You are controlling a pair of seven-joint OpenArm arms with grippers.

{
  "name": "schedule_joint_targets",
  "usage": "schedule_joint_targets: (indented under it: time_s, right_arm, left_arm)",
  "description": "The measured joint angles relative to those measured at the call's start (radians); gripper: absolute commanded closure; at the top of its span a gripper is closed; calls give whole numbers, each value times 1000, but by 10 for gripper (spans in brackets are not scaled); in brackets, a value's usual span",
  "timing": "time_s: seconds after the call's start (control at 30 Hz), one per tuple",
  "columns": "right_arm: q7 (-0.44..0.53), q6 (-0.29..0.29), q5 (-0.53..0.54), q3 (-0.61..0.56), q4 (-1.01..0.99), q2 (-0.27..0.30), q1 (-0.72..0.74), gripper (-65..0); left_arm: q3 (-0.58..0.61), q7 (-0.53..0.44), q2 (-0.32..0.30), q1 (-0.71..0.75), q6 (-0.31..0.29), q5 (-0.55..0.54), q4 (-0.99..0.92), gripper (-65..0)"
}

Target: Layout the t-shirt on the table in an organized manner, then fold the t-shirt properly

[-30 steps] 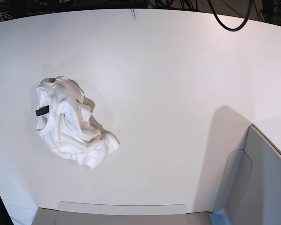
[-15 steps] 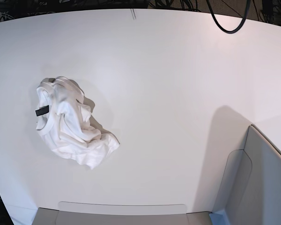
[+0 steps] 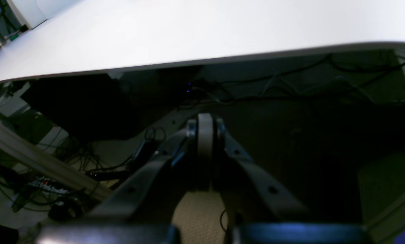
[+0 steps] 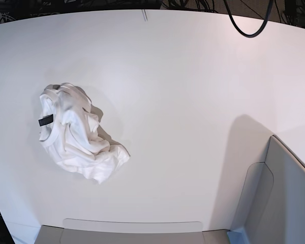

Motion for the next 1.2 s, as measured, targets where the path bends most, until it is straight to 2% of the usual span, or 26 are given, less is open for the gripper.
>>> schedule_joint_targets:
  time_s: [0.17, 0.5, 0.97, 1.2]
  right_arm:
    - [2, 1, -4, 0, 168, -6, -74, 0]
    - [2, 1, -4, 2, 390, -3, -187, 0]
    - [-1, 1, 0, 4, 652, 3, -274, 0]
    - [-2, 1, -1, 4, 772, 6, -317, 0]
  left_arm:
    - [0, 2, 0, 29, 0, 3, 43, 0]
    - [127, -1, 0, 148, 4, -4, 217, 0]
    - [129, -1, 0, 231, 4, -4, 401, 0]
    - [129, 0, 0, 231, 4, -3, 420, 0]
